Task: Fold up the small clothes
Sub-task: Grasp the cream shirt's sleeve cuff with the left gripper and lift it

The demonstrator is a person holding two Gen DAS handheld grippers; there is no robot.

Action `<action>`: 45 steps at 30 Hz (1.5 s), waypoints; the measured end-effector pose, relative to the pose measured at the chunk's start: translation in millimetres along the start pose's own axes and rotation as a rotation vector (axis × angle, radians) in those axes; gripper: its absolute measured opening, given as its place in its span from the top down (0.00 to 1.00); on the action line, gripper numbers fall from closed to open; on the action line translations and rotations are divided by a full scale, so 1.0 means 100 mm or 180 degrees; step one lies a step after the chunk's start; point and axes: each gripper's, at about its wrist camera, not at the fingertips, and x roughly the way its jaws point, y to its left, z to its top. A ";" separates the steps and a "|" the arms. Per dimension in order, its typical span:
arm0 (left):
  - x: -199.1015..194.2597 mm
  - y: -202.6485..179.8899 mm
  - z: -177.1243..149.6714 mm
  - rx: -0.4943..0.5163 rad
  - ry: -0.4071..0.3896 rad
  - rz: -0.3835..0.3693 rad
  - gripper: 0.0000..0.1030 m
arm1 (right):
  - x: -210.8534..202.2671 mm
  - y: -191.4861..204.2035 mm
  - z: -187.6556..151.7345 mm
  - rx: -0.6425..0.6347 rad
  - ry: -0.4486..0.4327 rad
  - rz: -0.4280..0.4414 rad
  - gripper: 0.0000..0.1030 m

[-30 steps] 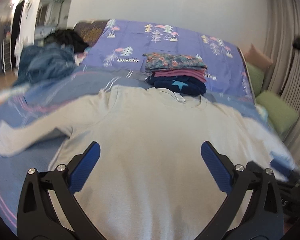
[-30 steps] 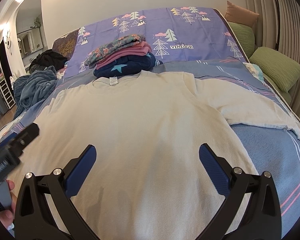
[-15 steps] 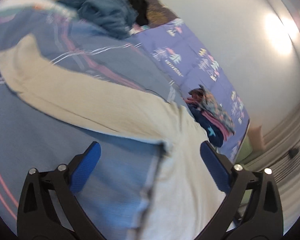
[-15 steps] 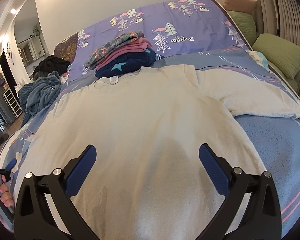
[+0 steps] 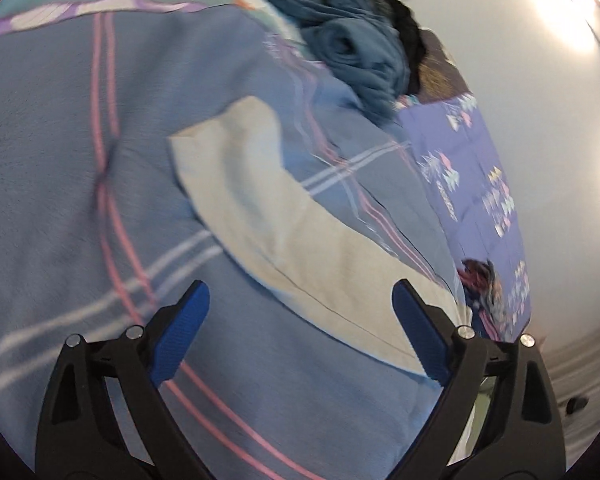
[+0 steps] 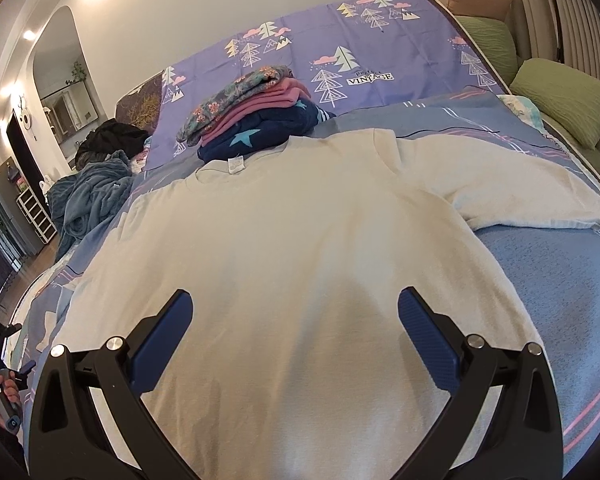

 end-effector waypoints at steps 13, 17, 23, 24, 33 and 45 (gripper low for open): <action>0.55 0.31 0.49 -0.0282 0.0141 0.0168 0.10 | 0.02 0.00 0.01 0.0023 0.0025 -0.0005 0.01; 0.54 0.36 0.53 -0.0366 0.0094 0.0169 0.19 | 0.02 0.00 0.00 0.0026 0.0027 -0.0005 0.01; 0.53 0.58 0.55 -0.0680 0.0104 0.0195 0.78 | 0.02 0.00 0.01 0.0022 0.0022 -0.0006 0.01; 0.53 0.66 0.55 -0.0789 0.0106 0.0121 0.78 | 0.03 0.00 0.01 0.0023 0.0022 -0.0005 0.01; 0.39 0.64 0.68 -0.0800 -0.0010 0.0041 0.97 | 0.03 0.00 0.00 0.0025 0.0021 -0.0006 0.01; 0.02 -0.93 0.62 0.0181 0.0028 -0.0651 0.97 | 0.04 -0.02 -0.01 0.0069 0.0040 0.0079 0.01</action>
